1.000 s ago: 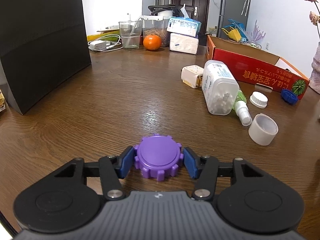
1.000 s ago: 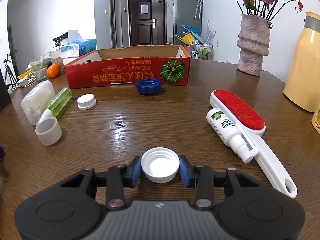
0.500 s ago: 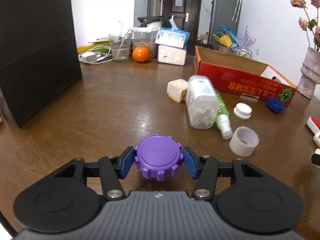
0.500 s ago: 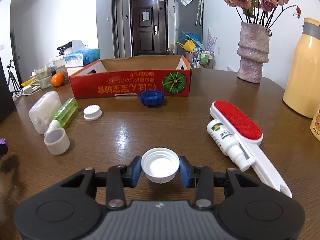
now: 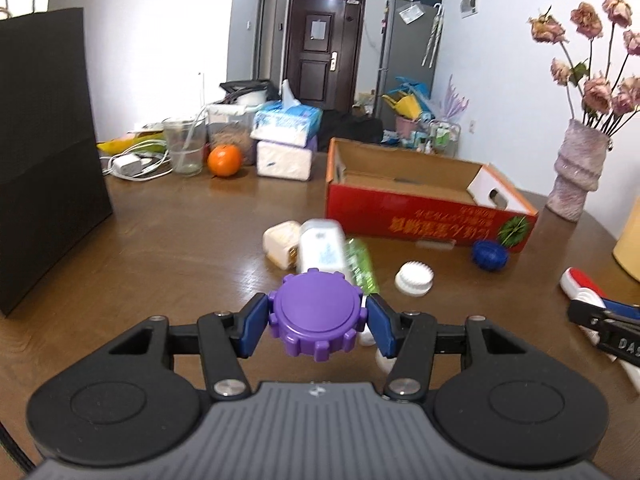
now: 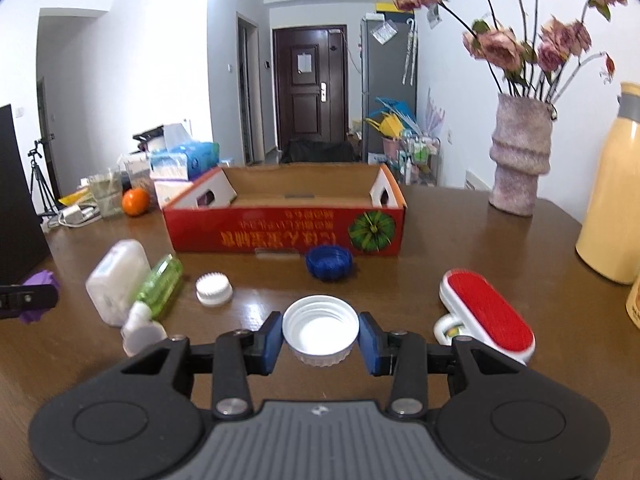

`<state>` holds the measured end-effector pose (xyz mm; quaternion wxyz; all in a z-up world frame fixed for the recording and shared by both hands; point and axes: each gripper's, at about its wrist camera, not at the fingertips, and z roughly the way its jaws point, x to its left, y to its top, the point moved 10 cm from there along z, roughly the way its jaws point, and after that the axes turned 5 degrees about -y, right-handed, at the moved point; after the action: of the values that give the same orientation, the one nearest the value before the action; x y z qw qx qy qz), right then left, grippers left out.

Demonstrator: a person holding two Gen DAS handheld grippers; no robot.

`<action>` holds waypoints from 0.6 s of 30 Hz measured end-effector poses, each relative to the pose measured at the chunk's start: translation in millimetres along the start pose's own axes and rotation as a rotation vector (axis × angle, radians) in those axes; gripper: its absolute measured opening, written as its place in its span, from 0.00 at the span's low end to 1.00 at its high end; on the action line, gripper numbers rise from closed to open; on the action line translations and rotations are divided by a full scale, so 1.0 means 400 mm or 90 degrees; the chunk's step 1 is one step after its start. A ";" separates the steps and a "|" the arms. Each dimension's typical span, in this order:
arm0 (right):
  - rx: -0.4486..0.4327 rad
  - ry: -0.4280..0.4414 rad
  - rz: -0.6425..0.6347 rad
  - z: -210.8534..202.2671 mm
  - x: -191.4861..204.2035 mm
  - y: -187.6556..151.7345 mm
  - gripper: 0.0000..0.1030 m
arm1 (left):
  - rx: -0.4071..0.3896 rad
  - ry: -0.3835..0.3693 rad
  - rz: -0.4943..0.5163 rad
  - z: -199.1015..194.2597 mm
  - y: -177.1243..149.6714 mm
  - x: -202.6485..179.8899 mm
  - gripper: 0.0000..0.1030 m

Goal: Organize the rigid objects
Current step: 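Carry the purple cap and white cap in both grippers over the red box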

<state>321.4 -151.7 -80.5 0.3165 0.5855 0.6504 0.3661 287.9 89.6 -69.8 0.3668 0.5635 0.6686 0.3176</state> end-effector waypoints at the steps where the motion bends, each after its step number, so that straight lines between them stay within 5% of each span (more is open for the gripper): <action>1: -0.005 0.003 -0.002 0.000 0.006 0.012 0.38 | -0.003 -0.005 0.000 0.002 0.010 -0.009 0.53; 18: -0.062 0.018 -0.004 0.068 0.060 0.178 0.38 | -0.045 -0.060 0.022 0.091 0.185 -0.134 0.53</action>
<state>379.2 -121.6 -34.4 0.3365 0.5624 0.6378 0.4046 362.5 49.3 -20.1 0.4119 0.5758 0.6291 0.3209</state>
